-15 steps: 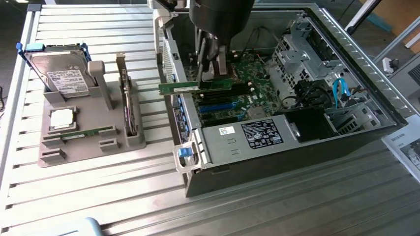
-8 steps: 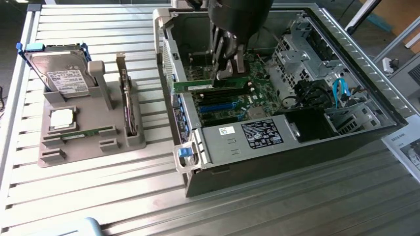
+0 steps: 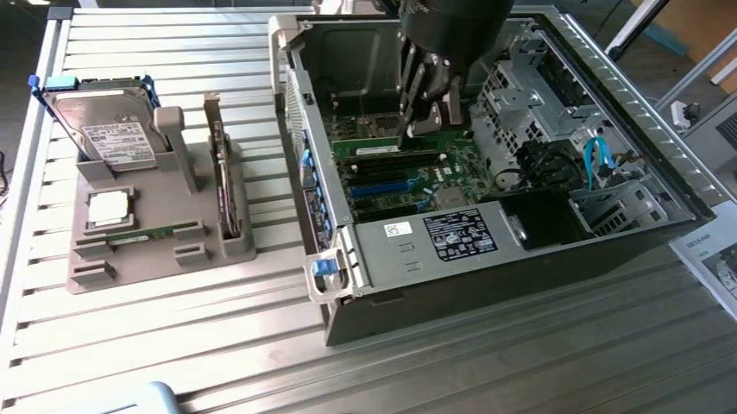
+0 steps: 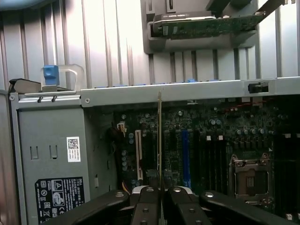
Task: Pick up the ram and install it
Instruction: 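Pick up the ram and move it above insertion slot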
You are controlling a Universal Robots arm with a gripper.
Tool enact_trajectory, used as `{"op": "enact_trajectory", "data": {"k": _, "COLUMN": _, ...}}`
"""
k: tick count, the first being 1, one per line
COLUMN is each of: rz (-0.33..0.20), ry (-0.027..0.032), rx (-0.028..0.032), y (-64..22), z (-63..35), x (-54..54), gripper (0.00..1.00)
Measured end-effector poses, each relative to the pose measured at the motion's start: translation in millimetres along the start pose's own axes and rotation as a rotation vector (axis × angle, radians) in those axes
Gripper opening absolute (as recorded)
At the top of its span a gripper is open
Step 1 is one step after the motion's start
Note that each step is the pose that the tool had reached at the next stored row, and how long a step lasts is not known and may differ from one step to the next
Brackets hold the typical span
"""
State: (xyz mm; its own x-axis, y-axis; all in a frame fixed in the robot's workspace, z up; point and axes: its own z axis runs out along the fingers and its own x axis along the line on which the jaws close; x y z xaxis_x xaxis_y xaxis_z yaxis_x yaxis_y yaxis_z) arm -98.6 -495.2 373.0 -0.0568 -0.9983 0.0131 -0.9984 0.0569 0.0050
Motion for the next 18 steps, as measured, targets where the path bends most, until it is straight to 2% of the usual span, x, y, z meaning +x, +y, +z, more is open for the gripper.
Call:
{"op": "enact_trajectory", "data": {"k": 3, "rz": 0.000, "ry": 0.0000, "rx": 0.0000, "y": -13.6, "z": 0.0, "x": -0.8, "gripper": 0.14}}
{"op": "enact_trajectory", "data": {"k": 10, "rz": 0.000, "ry": 0.0000, "rx": 0.0000, "y": -36.2, "z": -0.2, "x": -2.0, "gripper": 0.14}}
{"op": "enact_trajectory", "data": {"k": 13, "rz": 0.000, "ry": 0.0001, "rx": 0.0000, "y": -50.9, "z": -0.3, "x": -2.9, "gripper": 0.14}}
{"op": "enact_trajectory", "data": {"k": 18, "rz": 0.000, "ry": 0.0001, "rx": -0.0001, "y": -67.6, "z": -0.3, "x": -3.8, "gripper": 0.14}}
